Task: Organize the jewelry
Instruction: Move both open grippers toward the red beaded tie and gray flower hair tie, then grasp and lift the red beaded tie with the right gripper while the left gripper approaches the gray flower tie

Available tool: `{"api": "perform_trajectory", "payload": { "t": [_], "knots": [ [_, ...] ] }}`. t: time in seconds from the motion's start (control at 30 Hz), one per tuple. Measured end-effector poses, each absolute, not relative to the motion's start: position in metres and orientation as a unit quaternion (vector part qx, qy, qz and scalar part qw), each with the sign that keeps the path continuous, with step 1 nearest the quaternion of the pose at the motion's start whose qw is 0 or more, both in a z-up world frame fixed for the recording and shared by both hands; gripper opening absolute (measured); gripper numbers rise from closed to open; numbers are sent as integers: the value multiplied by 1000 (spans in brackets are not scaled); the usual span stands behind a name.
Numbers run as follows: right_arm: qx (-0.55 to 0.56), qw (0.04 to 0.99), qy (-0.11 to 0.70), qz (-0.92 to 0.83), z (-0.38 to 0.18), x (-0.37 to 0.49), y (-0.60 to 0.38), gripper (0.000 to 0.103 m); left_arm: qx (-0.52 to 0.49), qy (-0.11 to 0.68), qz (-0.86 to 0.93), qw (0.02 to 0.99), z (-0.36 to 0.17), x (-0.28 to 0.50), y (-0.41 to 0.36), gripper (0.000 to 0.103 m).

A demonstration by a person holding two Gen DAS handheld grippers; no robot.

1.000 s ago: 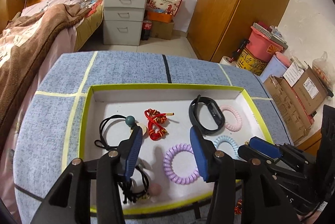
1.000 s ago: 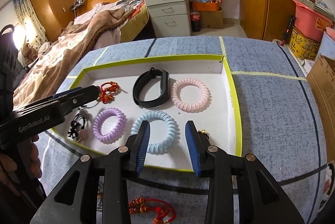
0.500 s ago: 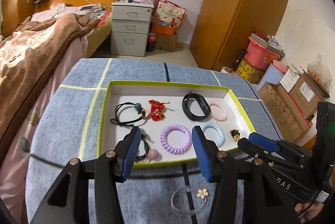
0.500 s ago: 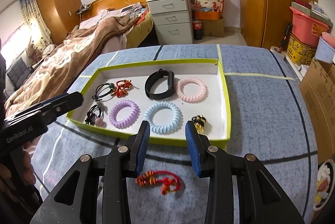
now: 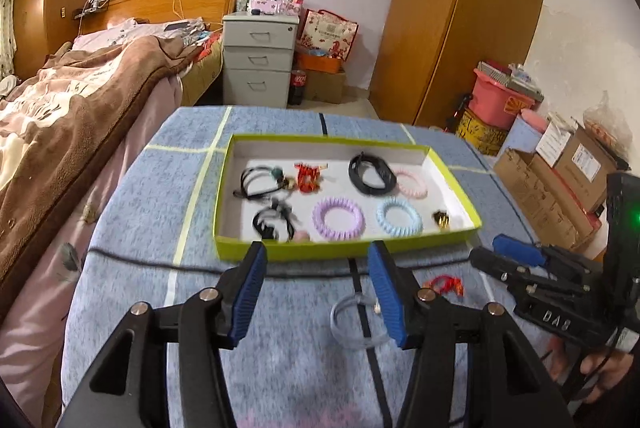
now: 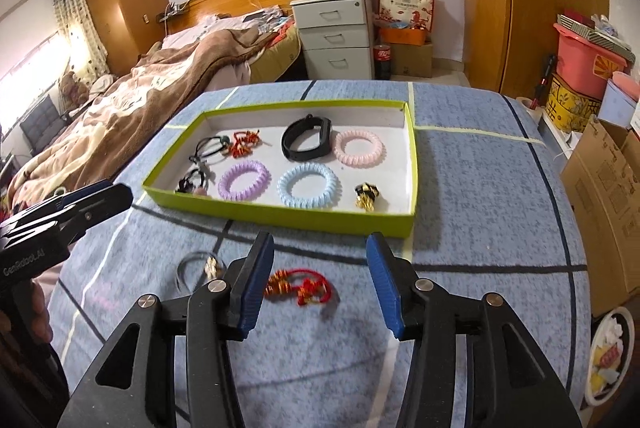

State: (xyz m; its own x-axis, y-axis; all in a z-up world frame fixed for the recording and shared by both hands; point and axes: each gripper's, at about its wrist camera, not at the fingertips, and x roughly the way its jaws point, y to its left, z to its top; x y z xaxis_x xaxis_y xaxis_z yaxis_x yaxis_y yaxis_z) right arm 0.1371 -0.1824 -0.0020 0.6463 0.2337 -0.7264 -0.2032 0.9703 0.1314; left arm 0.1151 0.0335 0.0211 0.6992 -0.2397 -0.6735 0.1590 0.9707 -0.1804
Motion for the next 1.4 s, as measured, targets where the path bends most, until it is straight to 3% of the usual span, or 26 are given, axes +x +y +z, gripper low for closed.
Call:
{"api": "perform_trajectory", "payload": {
  "t": [0.7, 1.33, 1.4],
  "knots": [
    [-23, 889, 416, 188, -32, 135, -180, 51, -125, 419, -126, 891, -24, 76, 69, 60],
    [-36, 871, 444, 205, -48, 144, -168, 50, -129, 428, -135, 884, -28, 76, 60, 60],
    [-39, 871, 446, 202, -47, 143, -168, 45, -125, 430, -135, 884, -28, 78, 56, 60]
  ]
}}
